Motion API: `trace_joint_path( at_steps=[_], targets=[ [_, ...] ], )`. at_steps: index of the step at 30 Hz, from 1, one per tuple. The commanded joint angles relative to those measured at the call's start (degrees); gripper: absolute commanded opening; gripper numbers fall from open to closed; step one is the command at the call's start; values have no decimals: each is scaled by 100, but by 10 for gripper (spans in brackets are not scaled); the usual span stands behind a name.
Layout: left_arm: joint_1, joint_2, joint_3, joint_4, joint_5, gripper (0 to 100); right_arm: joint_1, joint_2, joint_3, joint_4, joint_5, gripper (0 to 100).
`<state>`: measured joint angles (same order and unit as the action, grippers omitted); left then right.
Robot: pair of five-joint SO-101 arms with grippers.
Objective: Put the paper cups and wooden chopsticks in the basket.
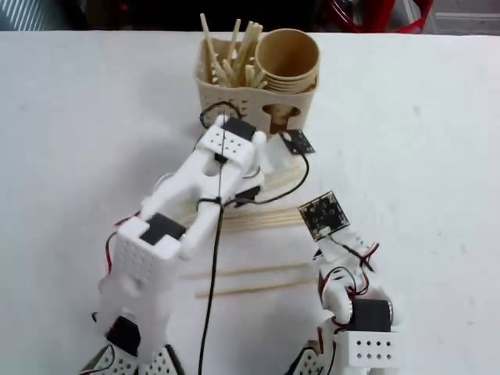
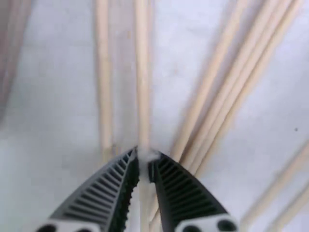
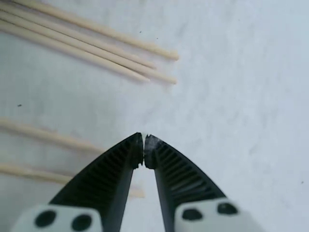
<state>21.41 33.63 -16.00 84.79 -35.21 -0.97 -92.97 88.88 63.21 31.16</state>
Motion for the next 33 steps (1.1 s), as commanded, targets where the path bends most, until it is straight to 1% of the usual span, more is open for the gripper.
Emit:
trace_joint_path(
  at_steps=[1,4,7,9,14,16,20,24,27,33],
  targets=[
    [40,-1059,-105,325,114,23,-22,13,-44,-4,53,19],
    [22,-1745,-105,589,281,23,-13,13,-44,-4,53,19],
    [4,-2396,-105,747,343,23,-13,13,-44,-4,53,19],
    [-4,-2818,-105,782,527,23,-13,13,-44,-4,53,19],
    [13,-3881,-114,703,633,23,-13,13,-44,4,53,19],
    [-4,-4286,-114,519,668,23,-13,13,-44,4,53,19],
    [-242,-4927,-334,-211,1064,23,-22,13,-35,4,53,19],
    [-409,-5068,-756,-1125,1468,23,-22,13,-35,4,53,19],
    [-382,-4901,-1020,-1793,1837,23,-22,13,-35,4,53,19],
    [-400,-4119,-1081,-3727,2400,23,-22,13,-35,4,53,19]
  ],
)
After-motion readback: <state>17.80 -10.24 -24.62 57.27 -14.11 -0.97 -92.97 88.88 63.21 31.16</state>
